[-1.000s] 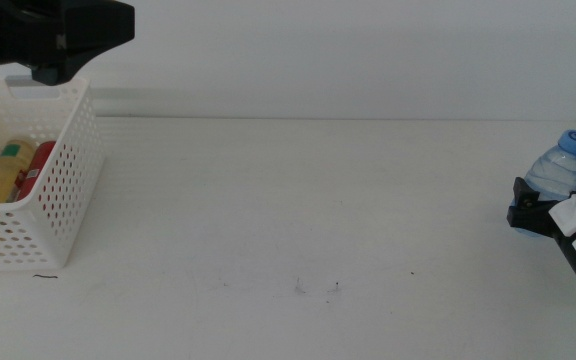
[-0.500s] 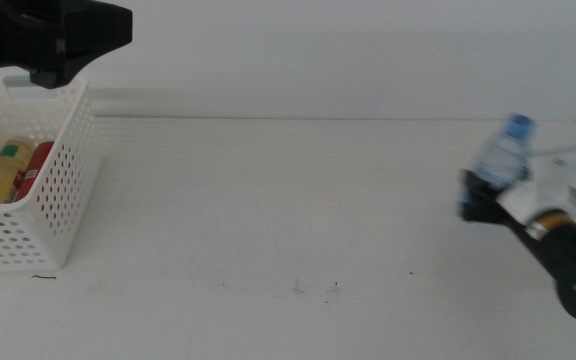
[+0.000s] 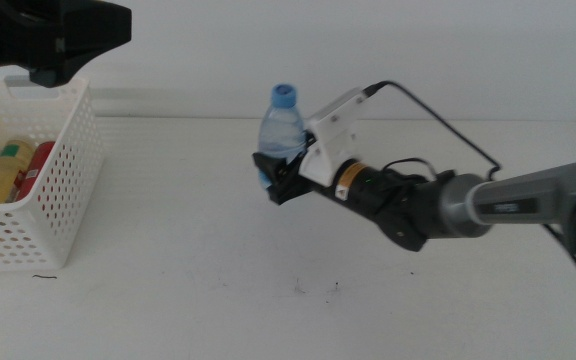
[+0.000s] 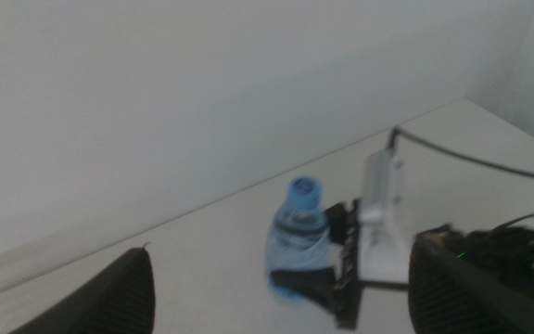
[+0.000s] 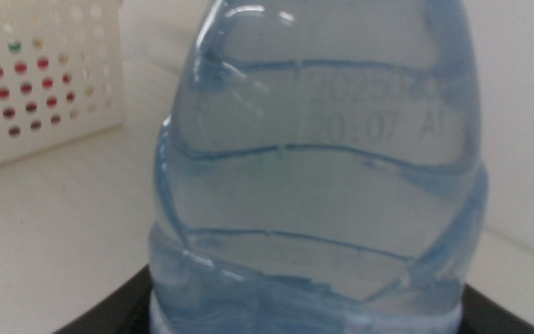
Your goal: Use arms to grab the bottles and put them into the dustbin to the left of the table.
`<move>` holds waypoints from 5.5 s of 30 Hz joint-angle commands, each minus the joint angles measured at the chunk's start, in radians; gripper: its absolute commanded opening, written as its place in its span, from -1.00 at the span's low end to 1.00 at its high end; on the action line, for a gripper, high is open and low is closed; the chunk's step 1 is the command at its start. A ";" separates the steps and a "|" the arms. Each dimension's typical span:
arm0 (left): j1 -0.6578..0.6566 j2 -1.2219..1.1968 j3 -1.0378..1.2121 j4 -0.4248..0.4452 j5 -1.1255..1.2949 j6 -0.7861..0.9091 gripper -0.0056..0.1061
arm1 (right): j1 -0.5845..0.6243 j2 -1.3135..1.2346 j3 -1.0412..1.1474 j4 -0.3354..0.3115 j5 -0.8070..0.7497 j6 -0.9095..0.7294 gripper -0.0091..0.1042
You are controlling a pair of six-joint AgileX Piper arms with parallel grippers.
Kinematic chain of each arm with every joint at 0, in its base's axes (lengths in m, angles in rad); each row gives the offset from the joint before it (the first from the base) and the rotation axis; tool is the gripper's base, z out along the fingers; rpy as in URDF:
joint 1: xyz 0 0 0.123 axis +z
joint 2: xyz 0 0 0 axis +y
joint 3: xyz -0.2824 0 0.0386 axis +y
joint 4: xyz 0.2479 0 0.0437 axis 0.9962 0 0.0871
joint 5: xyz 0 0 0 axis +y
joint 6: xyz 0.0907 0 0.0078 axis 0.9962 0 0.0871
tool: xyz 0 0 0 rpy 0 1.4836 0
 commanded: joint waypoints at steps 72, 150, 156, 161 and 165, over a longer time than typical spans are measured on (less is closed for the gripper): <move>-0.055 0.005 0.006 0.239 -0.152 -0.060 0.78 | 0.022 -1.103 0.198 0.506 1.258 -0.274 0.61; -0.372 1.217 0.151 0.816 -1.713 -0.818 0.78 | 0.022 -1.103 0.198 0.506 1.242 -0.269 0.61; -0.372 1.272 0.076 0.813 -1.695 -0.834 0.78 | 0.022 -1.103 0.198 0.506 1.242 -0.269 0.61; -0.372 1.282 0.052 0.807 -1.690 -0.841 0.78 | 0.022 -1.103 0.198 0.506 1.242 -0.269 0.61; -0.372 1.283 0.046 0.802 -1.680 -0.837 0.65 | 0.022 -1.103 0.198 0.506 1.242 -0.269 0.61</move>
